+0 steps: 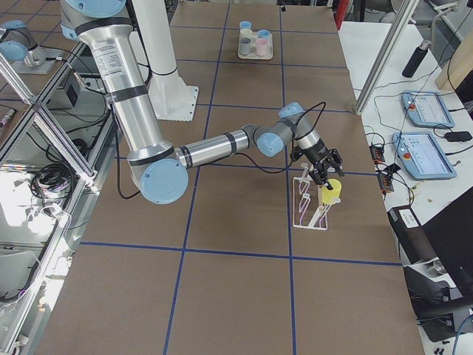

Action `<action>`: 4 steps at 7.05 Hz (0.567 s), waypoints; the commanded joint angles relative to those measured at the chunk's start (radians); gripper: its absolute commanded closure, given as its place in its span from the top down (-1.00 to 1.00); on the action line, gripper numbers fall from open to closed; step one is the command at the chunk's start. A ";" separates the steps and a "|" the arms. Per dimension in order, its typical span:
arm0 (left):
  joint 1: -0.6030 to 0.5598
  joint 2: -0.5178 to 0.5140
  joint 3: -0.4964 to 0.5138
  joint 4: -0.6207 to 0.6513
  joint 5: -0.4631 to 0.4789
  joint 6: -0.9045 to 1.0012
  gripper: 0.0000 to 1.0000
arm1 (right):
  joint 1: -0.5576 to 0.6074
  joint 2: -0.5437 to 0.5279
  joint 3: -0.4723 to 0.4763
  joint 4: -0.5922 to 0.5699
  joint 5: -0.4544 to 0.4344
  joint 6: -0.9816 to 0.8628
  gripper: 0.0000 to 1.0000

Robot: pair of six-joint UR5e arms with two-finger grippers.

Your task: Transfer IKEA cup to right arm and place on rack

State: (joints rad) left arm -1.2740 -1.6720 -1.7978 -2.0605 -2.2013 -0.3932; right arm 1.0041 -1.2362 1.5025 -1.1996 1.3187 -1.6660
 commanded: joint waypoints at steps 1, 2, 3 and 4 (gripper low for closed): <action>-0.001 0.000 0.000 0.000 0.000 -0.001 1.00 | -0.001 0.006 0.008 0.000 0.000 -0.003 0.91; 0.001 0.000 0.000 0.000 0.000 -0.001 1.00 | 0.002 0.014 0.030 -0.008 0.007 -0.004 0.98; -0.001 0.000 0.000 0.000 0.000 -0.001 1.00 | 0.017 0.018 0.069 -0.015 0.011 -0.008 0.98; 0.001 0.000 0.000 -0.001 0.000 0.002 1.00 | 0.027 0.018 0.144 -0.075 0.036 0.011 0.98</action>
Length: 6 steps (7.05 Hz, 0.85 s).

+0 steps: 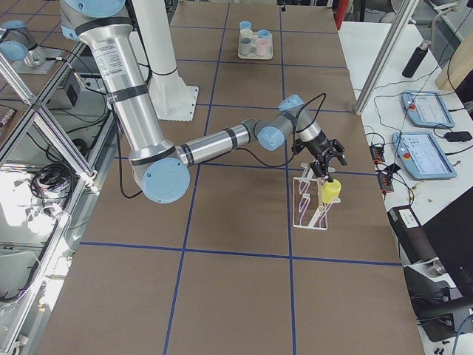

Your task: Transfer IKEA cup to right arm and place on rack

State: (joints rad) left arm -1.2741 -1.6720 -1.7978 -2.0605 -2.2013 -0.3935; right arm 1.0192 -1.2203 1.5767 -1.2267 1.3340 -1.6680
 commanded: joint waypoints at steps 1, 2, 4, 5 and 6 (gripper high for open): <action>-0.001 0.002 0.003 0.000 0.002 0.005 0.99 | 0.012 0.002 0.176 -0.145 0.052 0.125 0.98; -0.001 0.011 0.012 -0.001 0.005 0.031 1.00 | 0.012 0.004 0.251 -0.205 0.141 0.298 0.98; -0.001 0.087 0.037 -0.035 0.017 0.110 1.00 | 0.001 0.002 0.311 -0.201 0.313 0.744 0.98; 0.001 0.131 0.072 -0.118 0.017 0.090 1.00 | -0.020 0.002 0.330 -0.192 0.411 0.984 0.98; 0.004 0.150 0.110 -0.188 0.020 0.003 1.00 | -0.069 0.002 0.360 -0.183 0.457 1.237 0.98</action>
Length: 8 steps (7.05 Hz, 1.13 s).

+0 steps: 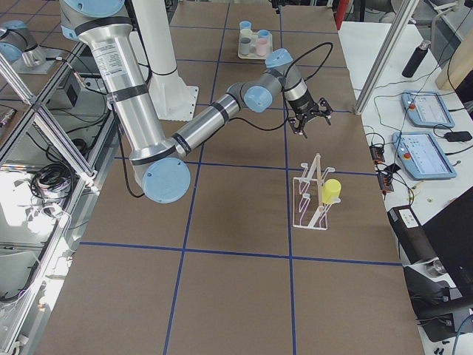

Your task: Transfer IKEA cup to right arm and place on rack

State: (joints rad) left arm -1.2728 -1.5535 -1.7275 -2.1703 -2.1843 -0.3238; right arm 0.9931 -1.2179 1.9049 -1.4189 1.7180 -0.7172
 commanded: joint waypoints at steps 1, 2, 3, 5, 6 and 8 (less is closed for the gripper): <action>0.029 0.044 0.068 -0.110 0.021 -0.140 1.00 | -0.120 -0.009 0.036 0.084 0.080 0.502 0.99; 0.083 0.052 0.074 -0.109 0.026 -0.220 1.00 | -0.193 -0.014 0.036 0.128 0.103 0.713 0.99; 0.142 0.067 0.072 -0.127 0.046 -0.291 1.00 | -0.244 0.000 0.037 0.136 0.115 0.833 0.99; 0.209 0.101 0.072 -0.180 0.046 -0.368 1.00 | -0.258 0.000 0.046 0.135 0.115 0.855 0.99; 0.222 0.116 0.074 -0.195 0.051 -0.365 0.86 | -0.258 0.000 0.048 0.136 0.115 0.855 0.99; 0.224 0.118 0.074 -0.194 0.096 -0.368 -0.04 | -0.263 0.000 0.046 0.137 0.114 0.854 0.99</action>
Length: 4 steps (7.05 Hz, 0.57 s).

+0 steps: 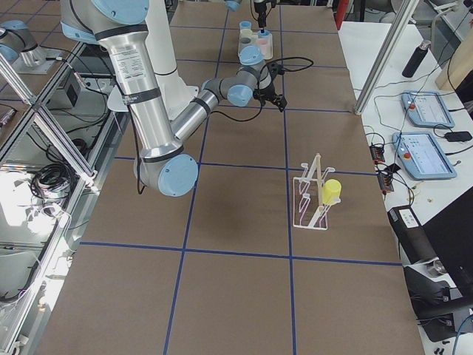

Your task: Transfer IKEA cup to right arm and place on rack

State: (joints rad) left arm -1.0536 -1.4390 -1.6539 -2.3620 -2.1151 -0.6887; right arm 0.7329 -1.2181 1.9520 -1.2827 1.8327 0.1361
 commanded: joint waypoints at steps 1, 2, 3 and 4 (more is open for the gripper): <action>0.004 0.002 -0.001 0.000 0.043 -0.005 -0.40 | -0.003 -0.001 -0.001 0.000 -0.001 0.000 0.99; 0.003 0.002 -0.001 0.003 0.075 -0.006 -0.62 | -0.003 -0.001 -0.001 0.000 -0.001 -0.001 0.99; 0.003 0.002 -0.001 0.004 0.083 -0.006 -0.84 | -0.006 -0.001 -0.001 0.000 -0.001 -0.001 0.99; 0.003 0.000 -0.001 0.004 0.083 -0.006 -1.00 | -0.009 -0.001 -0.001 0.000 -0.001 -0.001 0.99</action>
State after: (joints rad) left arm -1.0505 -1.4376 -1.6551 -2.3588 -2.0394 -0.6946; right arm 0.7273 -1.2194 1.9513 -1.2824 1.8316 0.1352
